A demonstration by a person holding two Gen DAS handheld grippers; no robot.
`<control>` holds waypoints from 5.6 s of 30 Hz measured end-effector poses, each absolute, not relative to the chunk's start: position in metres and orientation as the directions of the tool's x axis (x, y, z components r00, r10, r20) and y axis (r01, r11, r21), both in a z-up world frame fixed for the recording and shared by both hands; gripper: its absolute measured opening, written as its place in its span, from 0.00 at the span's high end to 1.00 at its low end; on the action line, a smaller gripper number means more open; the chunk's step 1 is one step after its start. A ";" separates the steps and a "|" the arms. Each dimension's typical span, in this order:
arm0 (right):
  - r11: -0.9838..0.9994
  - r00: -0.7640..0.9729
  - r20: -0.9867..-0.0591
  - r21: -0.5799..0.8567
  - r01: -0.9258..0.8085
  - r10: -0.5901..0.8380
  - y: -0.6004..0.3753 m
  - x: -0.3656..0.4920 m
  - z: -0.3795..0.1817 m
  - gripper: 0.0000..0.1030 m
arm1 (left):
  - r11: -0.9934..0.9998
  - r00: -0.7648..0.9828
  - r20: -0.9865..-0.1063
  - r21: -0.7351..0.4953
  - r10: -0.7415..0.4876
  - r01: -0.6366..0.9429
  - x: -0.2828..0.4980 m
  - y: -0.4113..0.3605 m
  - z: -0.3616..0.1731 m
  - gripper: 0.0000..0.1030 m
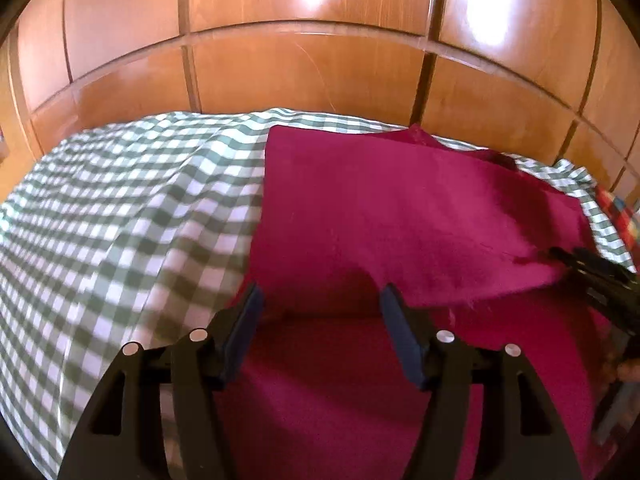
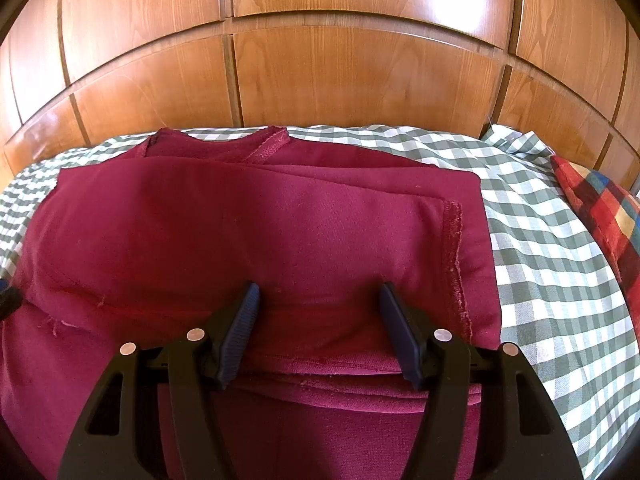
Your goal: Fold small clothes
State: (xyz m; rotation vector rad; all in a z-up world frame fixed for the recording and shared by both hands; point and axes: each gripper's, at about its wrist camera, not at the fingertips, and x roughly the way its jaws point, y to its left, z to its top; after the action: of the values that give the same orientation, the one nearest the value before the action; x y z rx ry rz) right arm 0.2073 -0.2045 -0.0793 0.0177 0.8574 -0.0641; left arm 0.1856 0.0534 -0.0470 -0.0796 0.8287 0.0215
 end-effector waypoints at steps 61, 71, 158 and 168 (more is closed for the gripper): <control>0.960 0.360 -0.898 0.278 0.024 0.251 -0.241 -0.074 -0.064 0.62 | 0.960 0.541 -0.795 -0.258 -0.275 0.108 -0.048 0.130 -0.057 0.89; 0.933 0.440 -0.835 0.359 -0.018 0.330 -0.243 -0.058 -0.025 0.91 | 0.900 0.552 -0.718 -0.403 -0.424 0.167 -0.043 0.140 -0.022 0.96; 0.970 0.514 -0.857 0.156 0.187 0.039 -0.269 -0.005 -0.028 0.22 | 0.996 0.680 -0.729 -0.030 -0.080 0.085 0.053 0.117 -0.003 0.30; 0.971 0.514 -0.858 0.140 0.195 0.020 -0.273 0.002 -0.027 0.22 | 0.996 0.671 -0.736 -0.038 -0.082 0.080 0.060 0.116 -0.007 0.30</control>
State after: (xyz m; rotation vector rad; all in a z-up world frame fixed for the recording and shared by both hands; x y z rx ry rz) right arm 0.0023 -0.2725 -0.0270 0.2300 1.0281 -0.1064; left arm 0.0599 0.1160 -0.0071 -0.0024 0.8296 -0.0915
